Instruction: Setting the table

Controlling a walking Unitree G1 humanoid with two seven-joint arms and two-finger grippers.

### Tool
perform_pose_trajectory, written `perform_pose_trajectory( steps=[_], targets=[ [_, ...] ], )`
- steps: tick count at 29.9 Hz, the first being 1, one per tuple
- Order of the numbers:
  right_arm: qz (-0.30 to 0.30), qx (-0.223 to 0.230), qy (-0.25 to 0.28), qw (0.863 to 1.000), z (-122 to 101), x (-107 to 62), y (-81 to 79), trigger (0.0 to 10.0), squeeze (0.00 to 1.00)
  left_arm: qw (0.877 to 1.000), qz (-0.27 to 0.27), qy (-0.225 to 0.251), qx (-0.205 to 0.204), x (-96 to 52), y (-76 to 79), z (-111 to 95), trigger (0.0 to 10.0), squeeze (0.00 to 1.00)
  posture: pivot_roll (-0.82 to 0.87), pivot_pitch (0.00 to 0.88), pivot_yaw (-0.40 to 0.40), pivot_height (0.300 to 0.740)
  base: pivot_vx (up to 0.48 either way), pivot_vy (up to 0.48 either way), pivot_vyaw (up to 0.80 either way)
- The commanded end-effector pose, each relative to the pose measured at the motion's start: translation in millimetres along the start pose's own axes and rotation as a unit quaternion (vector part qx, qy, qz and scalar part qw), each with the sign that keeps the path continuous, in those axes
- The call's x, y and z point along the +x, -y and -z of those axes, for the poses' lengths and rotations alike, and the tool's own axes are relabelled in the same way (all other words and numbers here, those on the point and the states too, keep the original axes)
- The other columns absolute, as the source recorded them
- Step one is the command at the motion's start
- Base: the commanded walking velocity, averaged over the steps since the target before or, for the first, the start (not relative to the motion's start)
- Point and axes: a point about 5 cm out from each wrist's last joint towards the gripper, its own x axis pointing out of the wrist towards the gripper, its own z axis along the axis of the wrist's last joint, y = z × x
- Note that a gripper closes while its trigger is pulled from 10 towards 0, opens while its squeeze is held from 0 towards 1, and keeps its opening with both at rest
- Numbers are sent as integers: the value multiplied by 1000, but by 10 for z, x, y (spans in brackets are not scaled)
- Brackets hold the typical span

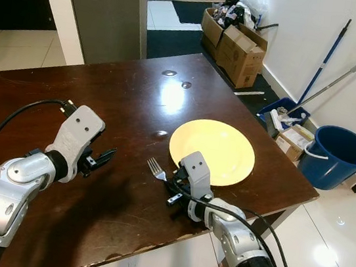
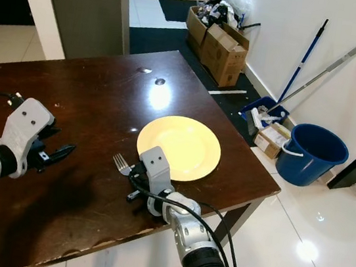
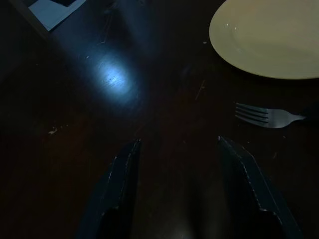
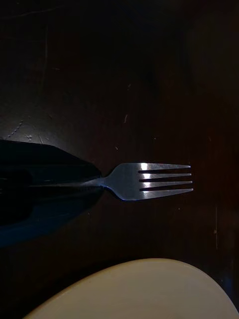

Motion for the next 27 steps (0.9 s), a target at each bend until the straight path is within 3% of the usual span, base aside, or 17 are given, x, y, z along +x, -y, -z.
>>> perform_pose_trajectory(
  steps=[1,5,6,7,9,10,11,12,13,17,23,27],
  targets=[
    [-9,23,-67,997,334,-29,-49,0,0,1000,2,-3,-2,9,24,20,10000,0,101,49,113,740,0,0,0],
    [-4,22,-22,1000,177,-31,-26,0,0,1000,-1,1,-5,33,36,14,10000,0,97,46,109,740,0,0,0],
    [1,20,12,1000,54,-41,-12,0,0,1000,-4,3,-6,43,42,9,10000,0,96,45,108,740,0,0,0],
    [11,18,76,997,-184,-83,5,2431,0,1000,-14,8,-10,65,39,-5,10000,0,88,42,107,740,0,0,0],
    [11,18,76,997,-184,-83,5,2431,0,1000,-14,8,-10,65,39,-5,10000,0,88,42,107,740,0,0,0],
    [19,15,123,992,-360,-135,15,3843,0,1000,-24,12,-14,84,35,-17,10000,0,84,42,106,740,0,0,0],
    [36,10,175,984,-563,-214,15,10000,0,999,-38,18,-21,113,25,-35,10000,0,75,39,106,740,0,0,0],
    [36,10,175,984,-563,-214,15,10000,0,999,-38,18,-21,113,25,-35,10000,0,75,39,106,740,0,0,0],
    [57,3,231,971,-768,-331,-7,10000,0,998,-55,25,-29,152,14,-60,10000,0,68,38,105,740,0,0,0],
    [84,14,275,958,-880,-468,-54,10000,0,996,-71,32,-42,203,25,-90,10000,0,54,35,105,740,0,0,0],
    [162,33,304,938,-839,-607,-8,10000,0,994,-79,39,-59,260,87,-103,10000,0,33,30,108,740,0,0,0],
    [229,49,294,927,-708,-663,130,10000,0,992,-95,41,-76,297,105,-95,10000,0,26,23,104,740,0,0,0]
  ],
)
